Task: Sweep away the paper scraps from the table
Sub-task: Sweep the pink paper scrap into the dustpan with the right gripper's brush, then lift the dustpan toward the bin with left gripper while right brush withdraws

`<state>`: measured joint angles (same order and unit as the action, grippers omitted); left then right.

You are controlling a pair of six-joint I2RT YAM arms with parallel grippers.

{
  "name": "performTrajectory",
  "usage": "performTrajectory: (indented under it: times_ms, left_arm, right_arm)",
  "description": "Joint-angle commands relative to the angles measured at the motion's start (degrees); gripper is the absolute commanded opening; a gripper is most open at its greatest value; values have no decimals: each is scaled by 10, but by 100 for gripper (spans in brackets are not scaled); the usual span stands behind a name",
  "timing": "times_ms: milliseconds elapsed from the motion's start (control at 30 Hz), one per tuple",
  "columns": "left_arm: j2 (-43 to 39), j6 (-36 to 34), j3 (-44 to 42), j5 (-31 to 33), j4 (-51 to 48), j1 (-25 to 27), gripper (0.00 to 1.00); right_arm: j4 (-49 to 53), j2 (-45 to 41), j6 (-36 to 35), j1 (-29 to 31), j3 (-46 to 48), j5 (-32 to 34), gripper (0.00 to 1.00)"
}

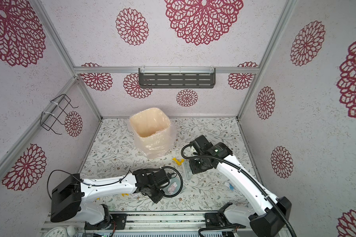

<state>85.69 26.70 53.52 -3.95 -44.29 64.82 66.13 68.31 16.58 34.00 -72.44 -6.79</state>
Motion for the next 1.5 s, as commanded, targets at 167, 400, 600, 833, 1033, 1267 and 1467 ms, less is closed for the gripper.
performTrajectory:
  times_ms: [167, 400, 600, 833, 1033, 1267, 1467]
  left_arm:
    - [-91, 18, 11, 41, -27, -8, 0]
    - [-148, 20, 67, 85, -108, 2, 0]
    - [-165, 16, 142, 104, -178, 4, 0]
    - [-160, 11, 239, 122, -251, 0, 0]
    - [-152, 1, 320, 130, -318, -29, 0]
    - [-166, -32, 388, 130, -374, -128, 0]
    - [-161, -100, 424, 100, -393, -257, 0]
  right_arm:
    - [-33, -61, -1, -78, 28, -60, 0]
    - [-46, -84, -6, -124, 55, -94, 0]
    - [-50, -89, -11, -142, 64, -110, 0]
    - [-54, -91, -15, -154, 64, -119, 0]
    - [-52, -94, -17, -161, 61, -126, 0]
    - [-52, -99, -18, -170, 62, -131, 0]
    - [-51, -100, -23, -180, 60, -136, 0]
